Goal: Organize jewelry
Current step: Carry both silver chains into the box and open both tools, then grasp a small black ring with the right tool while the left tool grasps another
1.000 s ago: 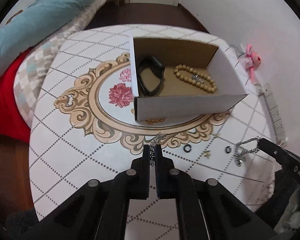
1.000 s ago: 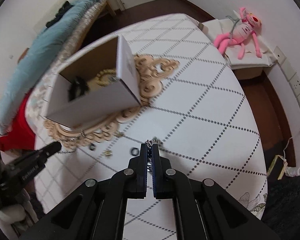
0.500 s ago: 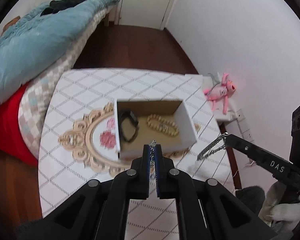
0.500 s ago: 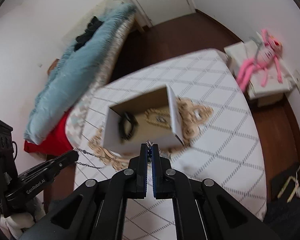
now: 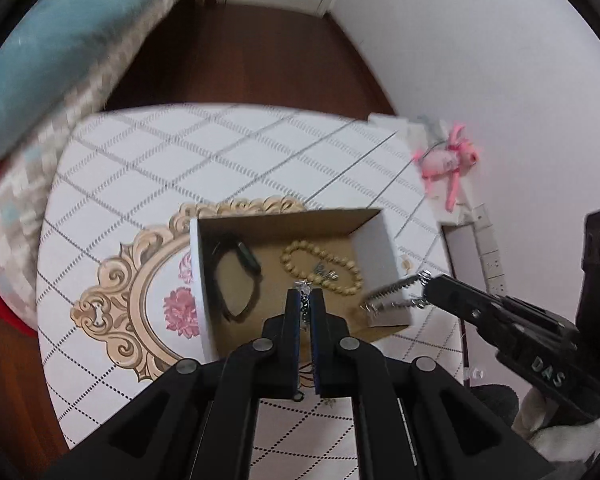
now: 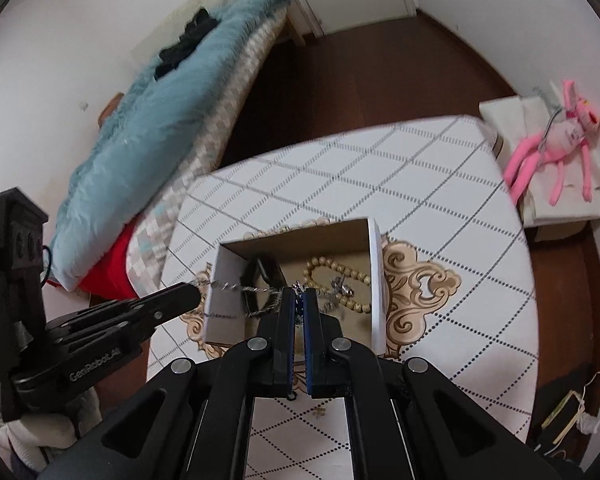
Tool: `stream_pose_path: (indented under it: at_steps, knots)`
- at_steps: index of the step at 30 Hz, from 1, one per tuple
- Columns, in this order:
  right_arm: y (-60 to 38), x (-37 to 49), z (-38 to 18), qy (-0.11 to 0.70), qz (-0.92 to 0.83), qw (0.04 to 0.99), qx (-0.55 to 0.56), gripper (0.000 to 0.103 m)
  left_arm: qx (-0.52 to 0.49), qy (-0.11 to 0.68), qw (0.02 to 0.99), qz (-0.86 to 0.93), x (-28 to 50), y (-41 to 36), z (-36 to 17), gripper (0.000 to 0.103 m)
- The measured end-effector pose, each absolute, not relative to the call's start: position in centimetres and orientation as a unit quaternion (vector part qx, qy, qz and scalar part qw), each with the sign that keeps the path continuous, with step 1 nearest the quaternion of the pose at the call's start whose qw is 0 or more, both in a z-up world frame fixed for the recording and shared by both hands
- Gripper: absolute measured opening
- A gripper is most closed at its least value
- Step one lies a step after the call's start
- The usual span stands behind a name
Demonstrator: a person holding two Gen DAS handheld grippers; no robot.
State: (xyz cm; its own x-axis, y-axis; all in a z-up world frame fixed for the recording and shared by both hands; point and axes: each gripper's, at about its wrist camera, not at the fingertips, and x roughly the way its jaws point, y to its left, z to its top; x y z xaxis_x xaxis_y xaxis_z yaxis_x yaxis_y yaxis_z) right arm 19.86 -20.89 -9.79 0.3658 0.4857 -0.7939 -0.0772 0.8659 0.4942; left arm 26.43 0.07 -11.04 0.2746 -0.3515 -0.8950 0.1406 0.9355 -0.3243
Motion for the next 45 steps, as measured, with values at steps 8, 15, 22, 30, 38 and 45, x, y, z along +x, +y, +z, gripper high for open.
stream_pose_path:
  at_steps: [8, 15, 22, 30, 38, 45]
  knots:
    - [-19.3, 23.0, -13.3, 0.6, 0.189, 0.753, 0.194, 0.005, -0.085, 0.607, 0.782, -0.11, 28.4, 0.7, -12.5, 0.03]
    - [-18.9, 23.4, -12.2, 0.585, 0.147, 0.785, 0.144, 0.052, -0.075, 0.574, 0.813, -0.069, 28.0, 2.4, -11.0, 0.088]
    - [-19.1, 20.9, -12.2, 0.556, 0.066, 0.828, 0.042, 0.095, -0.028, 0.531, 0.847, -0.008, 25.1, 3.0, -11.9, 0.103]
    - [-18.8, 18.4, -14.8, 0.555, 0.037, 0.831, 0.002, 0.103, -0.017, 0.531, 0.847, 0.01, 22.1, 2.7, -14.6, 0.103]
    - [-18.8, 16.8, -14.2, 0.537, 0.032, 0.843, 0.011, 0.103, -0.016, 0.513, 0.858, 0.009, 20.5, 1.8, -13.6, 0.103]
    - [-19.6, 14.3, -11.0, 0.5, 0.023, 0.866, 0.025, 0.103, -0.022, 0.486, 0.874, 0.011, 17.9, 1.8, -10.9, 0.103]
